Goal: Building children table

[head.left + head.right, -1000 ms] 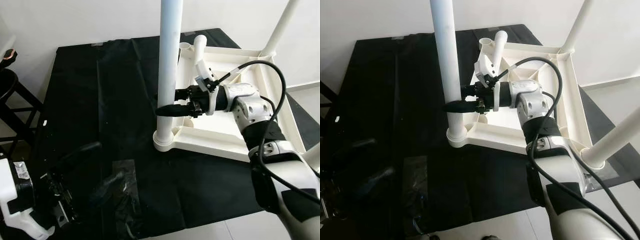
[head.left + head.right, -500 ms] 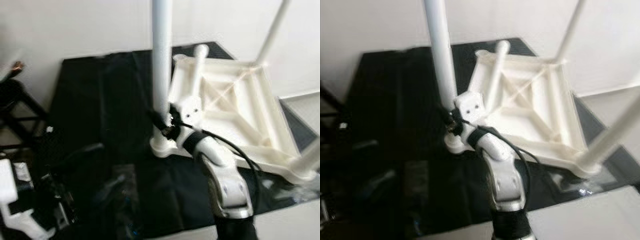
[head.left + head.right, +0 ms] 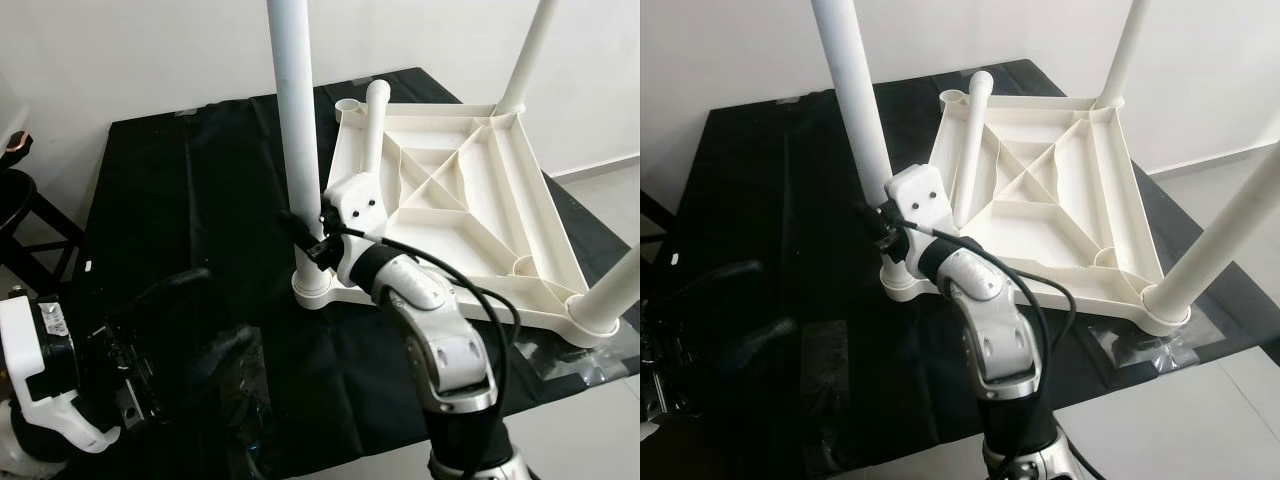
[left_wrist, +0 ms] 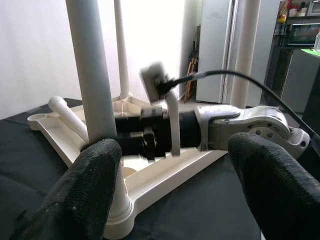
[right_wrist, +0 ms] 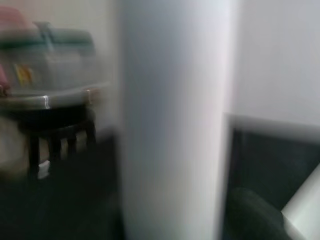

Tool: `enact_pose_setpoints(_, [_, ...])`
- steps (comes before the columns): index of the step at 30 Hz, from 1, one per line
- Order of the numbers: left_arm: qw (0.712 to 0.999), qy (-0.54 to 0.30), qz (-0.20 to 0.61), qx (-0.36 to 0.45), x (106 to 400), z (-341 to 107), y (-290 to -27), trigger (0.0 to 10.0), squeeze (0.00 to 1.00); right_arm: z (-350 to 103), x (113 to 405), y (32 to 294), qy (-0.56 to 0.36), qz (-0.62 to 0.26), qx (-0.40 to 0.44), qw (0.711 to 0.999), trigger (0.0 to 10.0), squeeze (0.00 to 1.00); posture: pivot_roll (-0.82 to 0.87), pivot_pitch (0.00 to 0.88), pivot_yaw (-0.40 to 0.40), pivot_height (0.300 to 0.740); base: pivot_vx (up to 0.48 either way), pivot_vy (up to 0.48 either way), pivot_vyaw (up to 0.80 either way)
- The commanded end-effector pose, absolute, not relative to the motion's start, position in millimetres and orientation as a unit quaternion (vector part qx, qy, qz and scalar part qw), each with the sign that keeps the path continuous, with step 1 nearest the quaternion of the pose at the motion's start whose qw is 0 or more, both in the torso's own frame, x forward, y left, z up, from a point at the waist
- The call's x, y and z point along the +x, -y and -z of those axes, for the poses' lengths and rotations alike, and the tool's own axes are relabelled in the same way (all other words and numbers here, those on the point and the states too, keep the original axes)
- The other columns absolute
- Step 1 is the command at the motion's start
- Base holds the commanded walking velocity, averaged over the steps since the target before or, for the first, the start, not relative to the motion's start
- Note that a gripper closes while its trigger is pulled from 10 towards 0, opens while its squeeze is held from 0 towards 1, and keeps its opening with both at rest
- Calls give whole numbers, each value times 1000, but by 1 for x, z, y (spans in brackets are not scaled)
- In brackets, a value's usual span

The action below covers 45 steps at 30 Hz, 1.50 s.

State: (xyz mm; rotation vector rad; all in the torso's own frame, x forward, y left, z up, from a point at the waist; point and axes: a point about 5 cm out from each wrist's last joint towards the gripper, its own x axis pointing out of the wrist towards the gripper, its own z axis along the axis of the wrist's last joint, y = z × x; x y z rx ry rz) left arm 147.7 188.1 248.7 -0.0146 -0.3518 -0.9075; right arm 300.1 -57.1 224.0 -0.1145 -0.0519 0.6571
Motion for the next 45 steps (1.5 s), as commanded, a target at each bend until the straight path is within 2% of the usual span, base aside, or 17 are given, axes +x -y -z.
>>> enact_pose_setpoints(1, [884, 158, 439, -2, 149, -246, -188, 10000, 0, -220, 299, 56, 13, -328, -46, 943, 10000, 1000, 65, 155, 26, 740, 0, 0, 0])
enact_pose_setpoints(3, [884, 158, 440, -3, 147, -246, -187, 10000, 0, -236, 312, 62, 54, -421, -66, 903, 10000, 1000, 50, 171, 12, 740, 0, 0, 0])
enact_pose_setpoints(4, [884, 158, 440, -3, 147, -246, -187, 10000, 0, -236, 312, 62, 54, -421, -66, 903, 10000, 1000, 50, 171, 12, 740, 0, 0, 0])
enact_pose_setpoints(6, [884, 156, 440, -6, 146, -245, -186, 10000, 0, -244, 324, 76, 72, -526, -110, 840, 10000, 949, 55, 175, 13, 740, 0, 0, 0])
enact_pose_setpoints(8, [884, 156, 440, -6, 146, -245, -186, 10000, 0, -244, 324, 76, 72, -526, -110, 840, 10000, 949, 55, 175, 13, 740, 0, 0, 0])
enact_pose_setpoints(9, [884, 156, 440, -6, 146, -245, -186, 10000, 0, -245, 330, 81, 69, -562, -136, 813, 10000, 0, 61, 174, 15, 740, 0, 0, 0])
enact_pose_setpoints(11, [885, 154, 438, -4, 144, -246, -186, 10000, 0, -250, 343, 87, 64, -605, -130, 783, 10000, 0, 75, 177, 15, 740, 0, 0, 0])
enact_pose_setpoints(21, [888, 149, 436, -2, 140, -247, -186, 10000, 0, -265, 358, 84, 56, -652, -77, 752, 10000, 0, 91, 180, 17, 740, 0, 0, 0])
enact_pose_setpoints(22, [888, 148, 435, -1, 139, -247, -187, 10000, 0, -264, 358, 84, 50, -660, -74, 746, 2078, 0, 97, 181, 14, 740, 0, 0, 0])
enact_pose_setpoints(24, [888, 148, 435, -1, 139, -247, -187, 10000, 0, -264, 358, 84, 50, -660, -74, 746, 2078, 0, 97, 181, 14, 740, 0, 0, 0])
enact_pose_setpoints(25, [888, 148, 434, -2, 138, -247, -187, 10000, 0, -263, 359, 84, 45, -674, -73, 734, 0, 0, 97, 181, 12, 740, 0, 0, 0])
enact_pose_setpoints(30, [889, 147, 434, -4, 137, -246, -186, 10000, 0, -259, 364, 89, 43, -705, -69, 704, 0, 0, 88, 180, 10, 740, 0, 0, 0])
enact_pose_setpoints(33, [889, 147, 434, -5, 137, -246, -185, 10000, 0, -258, 366, 92, 44, -695, -68, 714, 0, 0, 83, 180, 9, 740, 0, 0, 0])
enact_pose_setpoints(41, [890, 147, 432, -6, 138, -244, -186, 10000, 0, -244, 364, 104, 56, -607, -55, 791, 0, 0, 62, 187, -7, 740, 0, 0, 0])
enact_pose_setpoints(43, [890, 147, 431, -6, 138, -244, -186, 10000, 0, -221, 349, 98, 36, -509, -37, 859, 0, 0, 58, 187, -14, 740, 0, 0, 0])
enact_pose_setpoints(44, [890, 147, 431, -6, 138, -244, -186, 10000, 0, -221, 349, 98, 36, -509, -37, 859, 0, 0, 58, 187, -14, 740, 0, 0, 0])
enact_pose_setpoints(45, [890, 147, 431, -6, 139, -244, -186, 10000, 0, -199, 338, 93, 12, -354, -94, 931, 0, 0, 44, 191, -6, 740, 0, 0, 0])
